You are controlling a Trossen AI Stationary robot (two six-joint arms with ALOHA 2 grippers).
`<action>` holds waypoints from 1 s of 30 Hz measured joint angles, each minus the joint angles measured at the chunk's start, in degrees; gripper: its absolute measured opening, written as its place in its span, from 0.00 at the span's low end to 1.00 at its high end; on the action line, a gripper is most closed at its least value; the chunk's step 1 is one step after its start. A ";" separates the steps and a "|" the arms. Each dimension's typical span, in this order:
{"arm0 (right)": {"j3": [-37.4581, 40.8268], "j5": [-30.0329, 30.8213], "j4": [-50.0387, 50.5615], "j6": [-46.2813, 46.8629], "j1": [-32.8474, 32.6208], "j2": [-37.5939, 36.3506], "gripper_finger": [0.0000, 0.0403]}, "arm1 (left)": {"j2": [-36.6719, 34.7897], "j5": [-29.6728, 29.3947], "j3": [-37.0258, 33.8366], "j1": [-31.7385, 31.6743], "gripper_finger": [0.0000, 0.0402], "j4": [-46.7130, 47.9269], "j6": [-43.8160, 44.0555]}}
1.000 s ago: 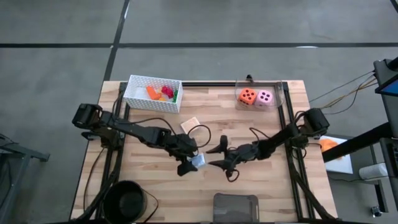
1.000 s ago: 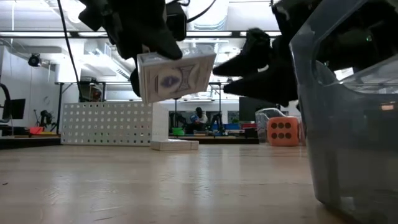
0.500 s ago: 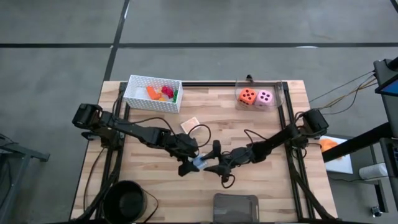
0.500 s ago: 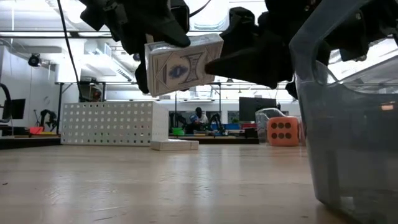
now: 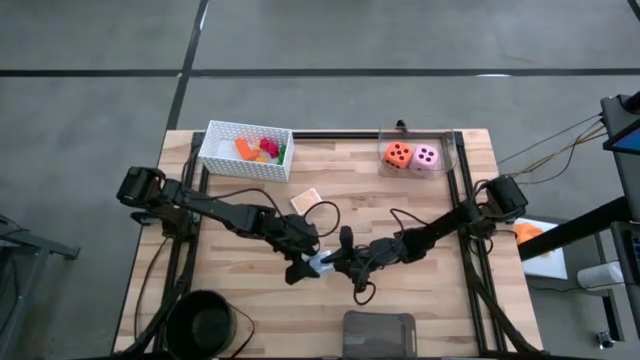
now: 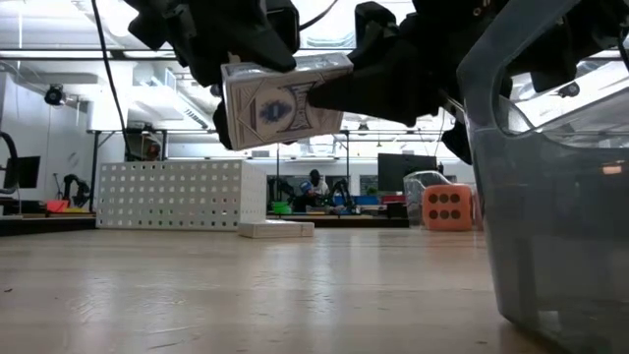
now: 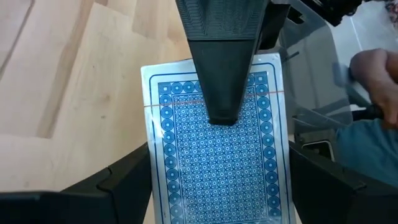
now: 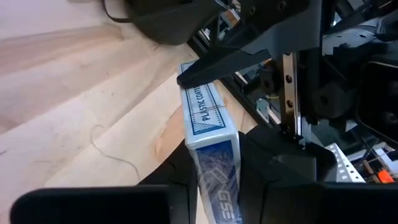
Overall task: Pick & Place Toys
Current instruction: Put the blue game card into the gray bin
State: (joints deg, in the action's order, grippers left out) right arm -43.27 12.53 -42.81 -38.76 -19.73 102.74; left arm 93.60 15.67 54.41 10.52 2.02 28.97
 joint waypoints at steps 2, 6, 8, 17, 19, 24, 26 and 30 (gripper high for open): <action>0.00 0.50 0.14 0.00 -0.09 0.00 0.16 | 0.02 0.05 -0.02 0.17 0.75 0.09 -1.81; 0.00 1.69 0.05 -0.07 -0.67 0.00 0.16 | -0.34 -0.04 -0.05 0.82 0.79 0.03 -5.15; 0.07 1.91 -0.04 1.08 -1.04 -0.02 0.16 | -1.25 -0.47 -0.14 1.19 0.89 0.17 -8.42; 0.39 7.10 3.59 0.53 -3.36 -1.06 0.16 | -8.48 -3.27 -0.46 2.84 0.80 0.70 -14.71; 0.48 8.73 6.31 0.25 -4.75 -2.22 0.16 | -10.02 -4.73 -0.44 2.96 0.76 0.75 -14.88; -0.32 11.50 11.06 1.18 -8.87 -8.83 0.16 | -11.77 -6.43 -0.94 2.99 0.70 0.97 -15.80; -0.49 12.33 16.70 4.04 -10.67 -12.18 0.16 | -12.07 -7.21 -1.36 2.93 0.69 0.85 -15.81; -2.35 10.68 28.93 14.93 -13.67 -19.75 0.16 | -11.85 -8.82 -2.61 3.00 0.69 0.60 -15.89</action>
State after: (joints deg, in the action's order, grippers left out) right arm -45.62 23.21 -13.88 -23.84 -33.40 82.98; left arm 81.76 6.85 51.81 13.52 2.62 13.08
